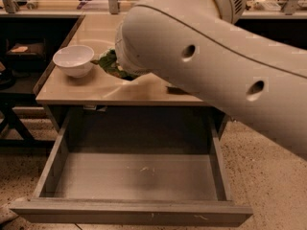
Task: Pick green rice chip bag from top drawer and place on counter
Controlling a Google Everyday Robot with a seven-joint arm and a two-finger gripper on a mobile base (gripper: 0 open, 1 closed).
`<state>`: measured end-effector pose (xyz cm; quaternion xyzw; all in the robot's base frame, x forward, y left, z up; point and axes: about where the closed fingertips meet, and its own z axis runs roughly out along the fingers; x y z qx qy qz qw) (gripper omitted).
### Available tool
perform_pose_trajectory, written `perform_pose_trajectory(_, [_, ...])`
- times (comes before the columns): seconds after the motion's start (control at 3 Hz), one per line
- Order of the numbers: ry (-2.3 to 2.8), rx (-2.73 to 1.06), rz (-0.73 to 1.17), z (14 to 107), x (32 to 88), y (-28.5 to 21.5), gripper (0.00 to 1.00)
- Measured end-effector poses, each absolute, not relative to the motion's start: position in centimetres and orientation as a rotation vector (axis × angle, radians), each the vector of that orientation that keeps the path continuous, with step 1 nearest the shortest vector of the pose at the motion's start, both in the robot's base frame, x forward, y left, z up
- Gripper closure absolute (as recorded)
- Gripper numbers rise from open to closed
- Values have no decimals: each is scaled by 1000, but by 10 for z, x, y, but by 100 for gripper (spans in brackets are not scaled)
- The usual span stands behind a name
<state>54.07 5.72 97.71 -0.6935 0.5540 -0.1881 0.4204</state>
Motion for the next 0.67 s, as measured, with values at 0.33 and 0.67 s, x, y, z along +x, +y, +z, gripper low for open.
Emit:
perform_pose_trajectory(0.33, [1399,-1720,-480,961,564,53,100])
perform_pose_trajectory(0.67, [1406,-1714,-474,939,583,53,100])
